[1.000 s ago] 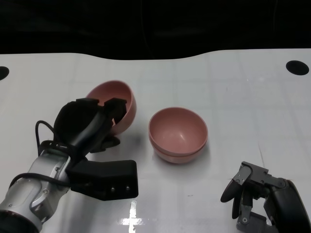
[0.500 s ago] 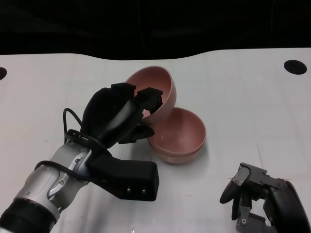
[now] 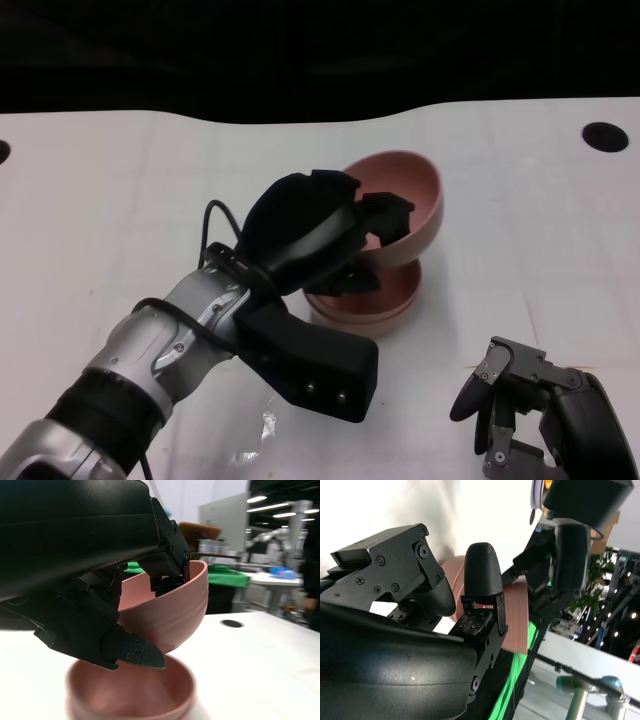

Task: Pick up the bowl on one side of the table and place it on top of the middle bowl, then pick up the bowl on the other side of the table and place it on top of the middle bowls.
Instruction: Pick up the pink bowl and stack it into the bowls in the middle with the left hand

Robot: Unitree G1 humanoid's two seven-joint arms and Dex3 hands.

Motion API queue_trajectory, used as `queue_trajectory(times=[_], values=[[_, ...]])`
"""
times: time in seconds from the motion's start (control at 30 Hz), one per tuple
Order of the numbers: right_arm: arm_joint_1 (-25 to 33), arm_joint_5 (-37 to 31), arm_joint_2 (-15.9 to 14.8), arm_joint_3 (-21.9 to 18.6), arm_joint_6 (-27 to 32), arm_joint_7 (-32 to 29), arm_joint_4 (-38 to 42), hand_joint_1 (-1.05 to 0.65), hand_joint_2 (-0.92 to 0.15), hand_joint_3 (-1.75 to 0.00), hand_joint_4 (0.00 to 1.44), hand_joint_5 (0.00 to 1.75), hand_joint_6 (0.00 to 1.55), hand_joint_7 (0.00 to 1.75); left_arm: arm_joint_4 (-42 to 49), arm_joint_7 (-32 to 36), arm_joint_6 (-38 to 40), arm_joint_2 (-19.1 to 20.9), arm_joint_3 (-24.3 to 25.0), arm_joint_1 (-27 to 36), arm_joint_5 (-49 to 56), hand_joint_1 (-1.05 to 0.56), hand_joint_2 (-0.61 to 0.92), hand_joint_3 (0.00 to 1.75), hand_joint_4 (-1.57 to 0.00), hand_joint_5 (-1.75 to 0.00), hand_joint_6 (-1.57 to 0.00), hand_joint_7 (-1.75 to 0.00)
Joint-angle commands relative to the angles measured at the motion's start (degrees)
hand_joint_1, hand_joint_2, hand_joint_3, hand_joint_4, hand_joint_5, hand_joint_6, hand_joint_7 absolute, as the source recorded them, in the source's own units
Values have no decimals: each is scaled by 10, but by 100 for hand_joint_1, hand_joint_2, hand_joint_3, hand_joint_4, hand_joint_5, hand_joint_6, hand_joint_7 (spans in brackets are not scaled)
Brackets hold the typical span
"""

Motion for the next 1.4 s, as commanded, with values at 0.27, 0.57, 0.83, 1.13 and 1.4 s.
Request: queue_trajectory(times=[0.27, 0.57, 0.83, 1.13, 1.4], values=[[0, 4, 1, -3, 0, -1, -2, -1, -29, -158, 91, 175, 85, 147, 16, -21, -3, 10, -11, -19, 6, -25, 81, 29, -78, -173, -76, -139], [-3, -4, 1, -3, -1, -5, 0, -1, -29, -158, 91, 175, 85, 148, 49, -24, -18, 0, -37, -44, 18, -28, 89, 22, -80, -165, -85, -112], [-3, 5, 2, -2, 4, 0, -1, -1, -29, -159, 91, 175, 85, 147, 55, -20, -16, -1, -43, -48, 22, -26, 89, 13, -85, -155, -99, -70], [-3, 0, 2, -2, 3, -2, -3, -1, -29, -159, 91, 175, 85, 148, 31, -66, 17, 9, -52, -44, 33, -30, 92, 8, -81, -167, -99, -66], [-3, -4, 3, -1, 4, -5, -2, -1, -29, -159, 91, 175, 85, 148, -10, -41, 42, 38, -50, -27, 66, -30, 86, 3, -81, -175, -101, -63]])
